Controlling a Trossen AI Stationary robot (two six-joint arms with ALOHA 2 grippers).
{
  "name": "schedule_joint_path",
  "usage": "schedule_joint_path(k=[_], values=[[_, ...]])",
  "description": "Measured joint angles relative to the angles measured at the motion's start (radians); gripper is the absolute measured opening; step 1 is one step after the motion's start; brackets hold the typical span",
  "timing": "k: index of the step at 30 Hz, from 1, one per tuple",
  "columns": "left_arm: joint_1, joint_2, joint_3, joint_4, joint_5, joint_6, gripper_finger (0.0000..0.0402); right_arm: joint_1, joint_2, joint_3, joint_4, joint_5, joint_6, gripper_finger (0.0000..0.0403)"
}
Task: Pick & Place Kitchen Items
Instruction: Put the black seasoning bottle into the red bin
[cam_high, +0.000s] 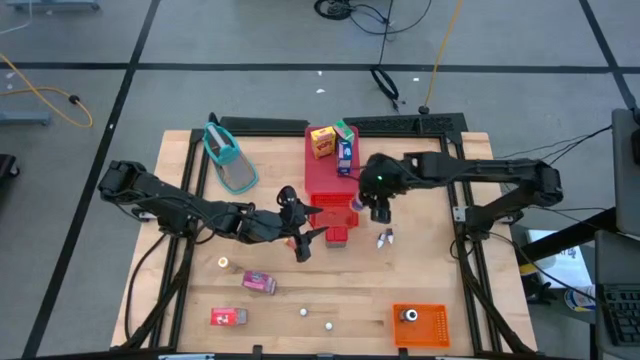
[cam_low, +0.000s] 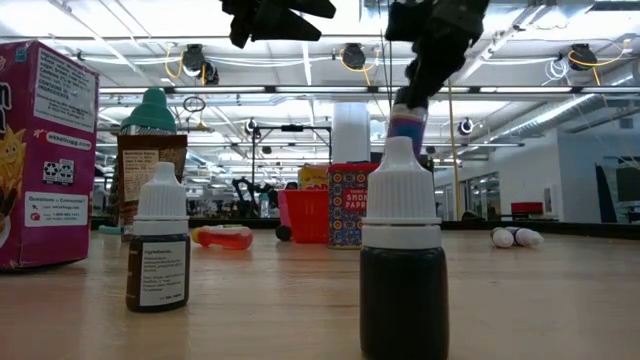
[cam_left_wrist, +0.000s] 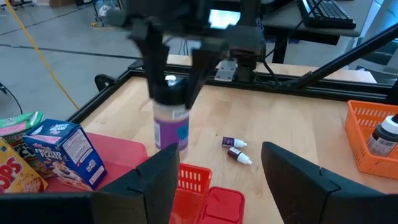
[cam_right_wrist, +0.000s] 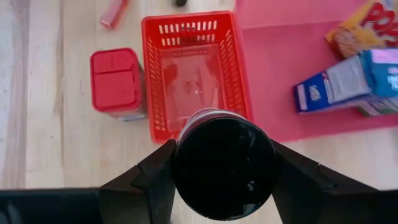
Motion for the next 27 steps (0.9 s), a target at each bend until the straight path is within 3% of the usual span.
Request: schedule_joint_path(k=[5,27], values=[[0.0,0.0,0.0,-0.001,0.0,0.024,0.0227,-0.036,0.078,0.032,0.066,-0.093,-0.035,0.0199],[0.0,0.0,0.0,-0.022,0.0,0.046,0.0227,-0.11,0.194,0.056,0.107,-0.126,-0.101,0.0207]])
